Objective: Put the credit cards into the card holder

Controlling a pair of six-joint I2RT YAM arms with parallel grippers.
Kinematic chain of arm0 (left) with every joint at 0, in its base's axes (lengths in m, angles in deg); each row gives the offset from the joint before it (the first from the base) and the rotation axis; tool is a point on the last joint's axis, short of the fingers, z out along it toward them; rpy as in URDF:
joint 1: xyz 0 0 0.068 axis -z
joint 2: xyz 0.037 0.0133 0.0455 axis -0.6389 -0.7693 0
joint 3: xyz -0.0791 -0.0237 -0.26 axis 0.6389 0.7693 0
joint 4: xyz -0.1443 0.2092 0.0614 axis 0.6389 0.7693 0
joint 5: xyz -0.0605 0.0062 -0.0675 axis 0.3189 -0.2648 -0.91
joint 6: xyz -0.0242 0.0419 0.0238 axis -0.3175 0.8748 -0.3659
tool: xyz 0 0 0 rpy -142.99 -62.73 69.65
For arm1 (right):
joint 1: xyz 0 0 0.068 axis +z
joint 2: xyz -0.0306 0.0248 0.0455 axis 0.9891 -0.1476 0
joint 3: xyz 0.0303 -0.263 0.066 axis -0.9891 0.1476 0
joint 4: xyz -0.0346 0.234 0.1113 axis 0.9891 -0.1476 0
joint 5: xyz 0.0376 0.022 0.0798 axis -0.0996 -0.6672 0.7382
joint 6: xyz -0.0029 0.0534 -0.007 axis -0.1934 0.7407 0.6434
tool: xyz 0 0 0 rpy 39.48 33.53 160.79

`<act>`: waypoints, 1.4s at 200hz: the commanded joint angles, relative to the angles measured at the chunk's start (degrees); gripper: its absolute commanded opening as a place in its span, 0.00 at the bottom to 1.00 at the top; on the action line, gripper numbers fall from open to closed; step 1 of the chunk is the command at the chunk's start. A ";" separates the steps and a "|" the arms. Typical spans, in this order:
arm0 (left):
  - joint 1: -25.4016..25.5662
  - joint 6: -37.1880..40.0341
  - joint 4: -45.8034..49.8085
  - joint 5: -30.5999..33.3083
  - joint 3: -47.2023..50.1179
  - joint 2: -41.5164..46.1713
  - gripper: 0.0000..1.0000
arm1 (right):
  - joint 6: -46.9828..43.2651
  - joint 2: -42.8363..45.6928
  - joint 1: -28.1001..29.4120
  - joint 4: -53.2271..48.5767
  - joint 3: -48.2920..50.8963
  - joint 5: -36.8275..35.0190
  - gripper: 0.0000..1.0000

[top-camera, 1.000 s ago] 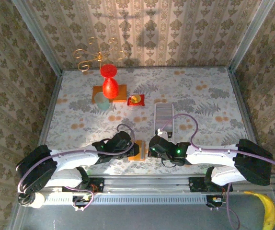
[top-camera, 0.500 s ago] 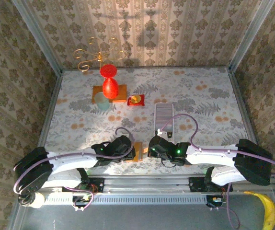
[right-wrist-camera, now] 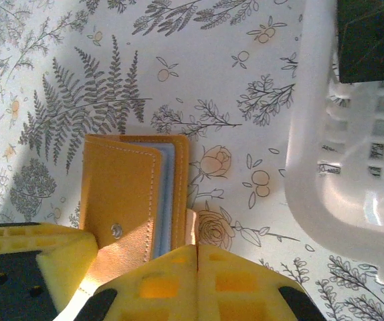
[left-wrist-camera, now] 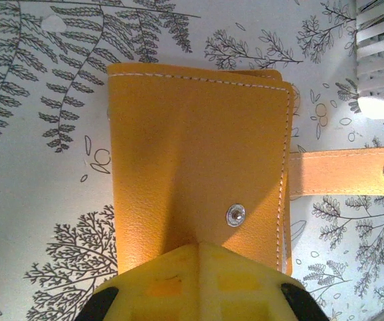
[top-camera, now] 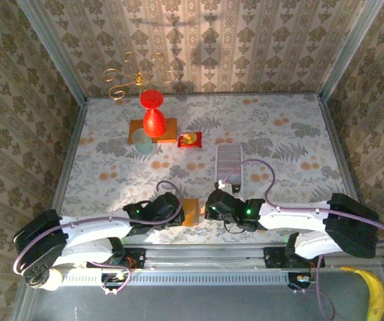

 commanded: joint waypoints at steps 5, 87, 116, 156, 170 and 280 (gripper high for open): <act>0.46 -1.96 -0.23 0.04 0.71 -1.46 0.00 | -0.48 -1.15 0.30 3.70 0.21 1.81 0.00; 0.49 -3.53 -2.21 -0.32 3.40 -2.30 0.00 | -2.08 -8.88 0.30 7.40 -4.03 6.80 0.00; 0.46 -4.06 -3.10 -0.38 4.13 -1.79 0.00 | -2.25 -9.72 0.30 7.61 -4.88 6.80 0.00; 0.52 -4.33 -3.45 -0.34 4.49 -1.43 0.00 | -2.25 -11.86 0.30 8.08 -5.94 8.09 0.00; 0.46 -4.37 -3.63 -0.44 4.54 -1.43 0.00 | -2.12 -12.25 0.30 8.41 -6.27 8.27 0.00; 0.51 -5.60 -5.45 -0.49 5.71 -0.73 0.00 | -2.25 -16.90 0.31 6.15 -8.13 10.08 0.00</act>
